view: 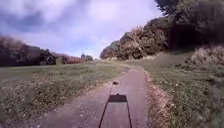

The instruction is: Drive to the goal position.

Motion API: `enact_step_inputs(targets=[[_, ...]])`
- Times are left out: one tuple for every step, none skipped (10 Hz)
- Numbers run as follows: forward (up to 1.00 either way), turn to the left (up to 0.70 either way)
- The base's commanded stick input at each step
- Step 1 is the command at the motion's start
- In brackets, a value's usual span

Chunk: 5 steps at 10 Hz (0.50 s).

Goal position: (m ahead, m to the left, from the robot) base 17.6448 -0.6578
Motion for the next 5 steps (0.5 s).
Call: enact_step_inputs(targets=[[0.7,0.0],[0.7,0.0],[0.7,0.0],[0.7,0.0],[0.7,0.0]])
